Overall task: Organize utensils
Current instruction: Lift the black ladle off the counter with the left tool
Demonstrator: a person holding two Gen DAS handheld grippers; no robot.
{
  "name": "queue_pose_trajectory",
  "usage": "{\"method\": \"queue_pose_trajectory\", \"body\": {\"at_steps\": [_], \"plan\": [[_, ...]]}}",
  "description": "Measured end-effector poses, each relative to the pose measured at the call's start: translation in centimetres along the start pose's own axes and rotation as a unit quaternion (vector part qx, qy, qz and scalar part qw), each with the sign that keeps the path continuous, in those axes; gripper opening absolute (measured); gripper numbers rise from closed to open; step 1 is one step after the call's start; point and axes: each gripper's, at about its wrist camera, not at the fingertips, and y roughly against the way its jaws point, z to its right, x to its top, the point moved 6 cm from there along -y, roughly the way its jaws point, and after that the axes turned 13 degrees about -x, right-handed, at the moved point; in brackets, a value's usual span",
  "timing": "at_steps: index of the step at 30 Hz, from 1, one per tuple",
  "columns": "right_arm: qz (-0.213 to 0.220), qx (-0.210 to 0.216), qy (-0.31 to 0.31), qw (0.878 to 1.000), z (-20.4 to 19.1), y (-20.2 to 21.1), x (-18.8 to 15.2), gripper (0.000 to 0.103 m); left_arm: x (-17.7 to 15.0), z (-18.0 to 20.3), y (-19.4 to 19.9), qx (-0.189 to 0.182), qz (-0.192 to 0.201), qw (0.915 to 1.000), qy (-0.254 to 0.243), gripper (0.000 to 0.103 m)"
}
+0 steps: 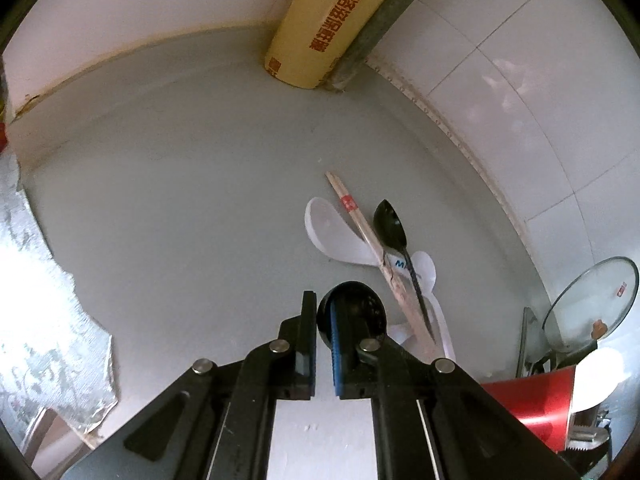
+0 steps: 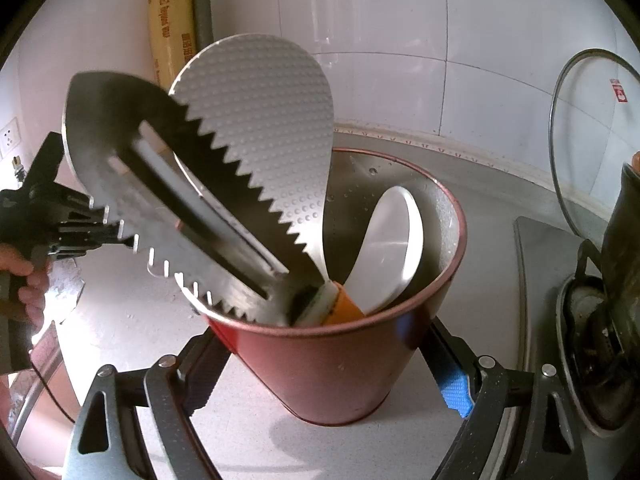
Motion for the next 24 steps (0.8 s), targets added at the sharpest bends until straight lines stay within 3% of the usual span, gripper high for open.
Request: {"method": "queue_pose_trajectory", "body": {"at_steps": [13, 24], "plan": [[0.0, 0.002, 0.0, 1.0, 0.3, 0.1, 0.1, 0.09, -0.9, -1.0, 1.4, 0.007, 0.003, 1.0, 0.003, 0.005], [-0.001, 0.003, 0.0, 1.0, 0.3, 0.1, 0.1, 0.091, -0.6, -1.3, 5.0, -0.007, 0.042, 0.999, 0.009, 0.005]]}}
